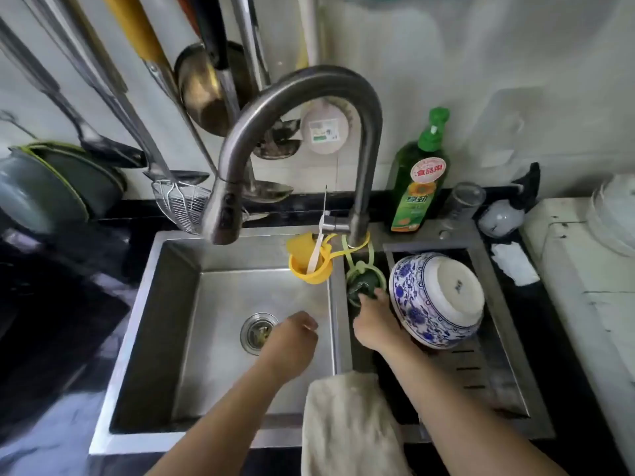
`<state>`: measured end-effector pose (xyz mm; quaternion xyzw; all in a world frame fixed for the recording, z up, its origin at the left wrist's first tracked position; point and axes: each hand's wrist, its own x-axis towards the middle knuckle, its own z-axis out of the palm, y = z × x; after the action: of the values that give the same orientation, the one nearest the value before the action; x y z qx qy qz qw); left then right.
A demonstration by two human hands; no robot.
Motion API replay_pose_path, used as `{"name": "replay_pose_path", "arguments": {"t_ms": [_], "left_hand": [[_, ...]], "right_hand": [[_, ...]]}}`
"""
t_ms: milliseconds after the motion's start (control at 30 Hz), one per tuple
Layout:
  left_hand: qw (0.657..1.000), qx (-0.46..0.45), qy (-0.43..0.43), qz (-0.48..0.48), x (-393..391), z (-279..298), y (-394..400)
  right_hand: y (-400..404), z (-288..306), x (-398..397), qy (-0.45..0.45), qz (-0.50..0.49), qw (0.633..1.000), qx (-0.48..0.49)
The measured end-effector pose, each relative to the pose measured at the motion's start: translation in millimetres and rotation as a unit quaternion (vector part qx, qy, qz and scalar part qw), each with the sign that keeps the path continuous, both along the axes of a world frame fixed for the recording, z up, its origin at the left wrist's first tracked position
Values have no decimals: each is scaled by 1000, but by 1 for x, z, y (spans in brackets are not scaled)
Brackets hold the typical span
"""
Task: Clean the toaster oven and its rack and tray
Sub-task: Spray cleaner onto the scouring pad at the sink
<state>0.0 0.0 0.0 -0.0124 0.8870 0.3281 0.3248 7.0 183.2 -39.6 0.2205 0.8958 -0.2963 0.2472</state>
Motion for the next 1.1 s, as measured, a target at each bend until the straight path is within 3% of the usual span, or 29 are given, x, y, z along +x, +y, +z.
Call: {"name": "replay_pose_path", "arguments": {"t_ms": [67, 200, 333, 500, 667, 733, 800, 867, 933, 1000, 1033, 1100], "left_hand": [[999, 8, 12, 28, 2, -4, -11], [996, 12, 4, 89, 22, -6, -45], [990, 21, -23, 136, 40, -5, -68], [980, 63, -37, 184, 52, 4, -73], [979, 118, 11, 166, 64, 18, -54], [983, 134, 76, 101, 71, 30, -39], [978, 147, 144, 19, 73, 39, -26], [971, 163, 167, -49, 70, 47, -11], [969, 203, 135, -30, 67, 55, 7], [968, 229, 96, 44, 64, 63, 22], [968, 222, 89, 73, 64, 65, 29], [968, 212, 84, 108, 66, 70, 39]], "right_hand": [[-2, -7, -17, -43, -42, 998, -5], [-3, -9, -39, -79, -35, 996, 9], [-7, -9, -35, -49, -32, 998, 11], [-19, 23, -9, 47, -38, 998, 9], [-13, 67, 45, 221, 7, 975, 29], [-7, 86, 70, 253, -12, 966, -47], [-4, 111, 93, 232, -79, 948, -203], [-2, 131, 111, 181, -166, 897, -367], [3, 136, 120, 129, -236, 846, -459], [10, 133, 123, 106, -273, 824, -486], [14, 130, 124, 113, -270, 830, -475], [21, 123, 124, 150, -201, 885, -393]]}}
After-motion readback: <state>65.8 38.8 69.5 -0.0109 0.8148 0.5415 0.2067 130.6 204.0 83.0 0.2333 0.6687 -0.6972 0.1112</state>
